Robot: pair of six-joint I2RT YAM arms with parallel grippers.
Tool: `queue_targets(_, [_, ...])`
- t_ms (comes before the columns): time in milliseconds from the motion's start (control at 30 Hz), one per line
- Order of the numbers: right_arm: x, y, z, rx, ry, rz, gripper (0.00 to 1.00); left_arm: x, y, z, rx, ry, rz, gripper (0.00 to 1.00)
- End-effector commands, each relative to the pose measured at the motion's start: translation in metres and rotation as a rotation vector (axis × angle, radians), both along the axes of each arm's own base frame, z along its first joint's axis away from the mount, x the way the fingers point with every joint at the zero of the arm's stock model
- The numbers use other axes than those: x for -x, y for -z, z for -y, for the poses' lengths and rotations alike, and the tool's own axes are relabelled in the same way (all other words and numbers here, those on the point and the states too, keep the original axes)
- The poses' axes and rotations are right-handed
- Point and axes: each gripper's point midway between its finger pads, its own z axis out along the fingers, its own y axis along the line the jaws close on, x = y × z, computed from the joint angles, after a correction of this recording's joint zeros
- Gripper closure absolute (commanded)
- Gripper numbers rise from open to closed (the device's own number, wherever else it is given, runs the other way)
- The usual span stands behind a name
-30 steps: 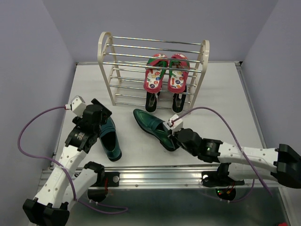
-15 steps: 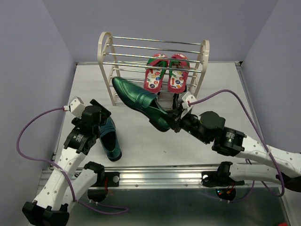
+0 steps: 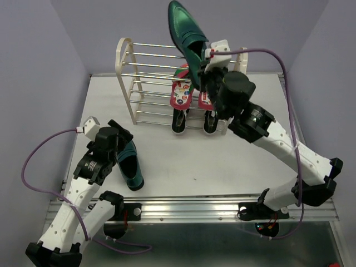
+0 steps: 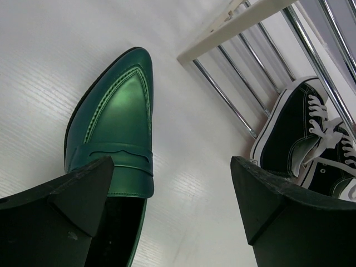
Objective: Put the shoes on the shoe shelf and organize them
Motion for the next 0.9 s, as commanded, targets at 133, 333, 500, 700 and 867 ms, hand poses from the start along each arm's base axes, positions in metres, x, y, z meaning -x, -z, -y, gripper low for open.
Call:
queue_targets(133, [-0.084, -0.043, 0.099, -0.097, 0.329, 0.006, 0.99, -0.004, -0.011, 0.005, 0.017, 0.025, 0.013, 0.01])
queue_targets(333, [-0.119, -0.031, 0.119, -0.134, 0.371, -0.045, 0.99, -0.006, -0.012, 0.005, 0.010, 0.023, -0.005, 0.01])
queue_targets(500, [-0.126, -0.022, 0.116, -0.191, 0.374, -0.086, 0.99, -0.007, -0.014, 0.005, 0.012, 0.015, -0.002, 0.01])
queue_targets(700, [-0.117, -0.029, 0.114, -0.229, 0.338, -0.110, 0.97, -0.009, -0.012, 0.005, 0.004, 0.010, -0.019, 0.01])
queue_targets(867, [-0.119, -0.026, 0.118, -0.208, 0.373, -0.143, 0.99, -0.012, -0.010, 0.007, -0.005, 0.021, -0.039, 0.01])
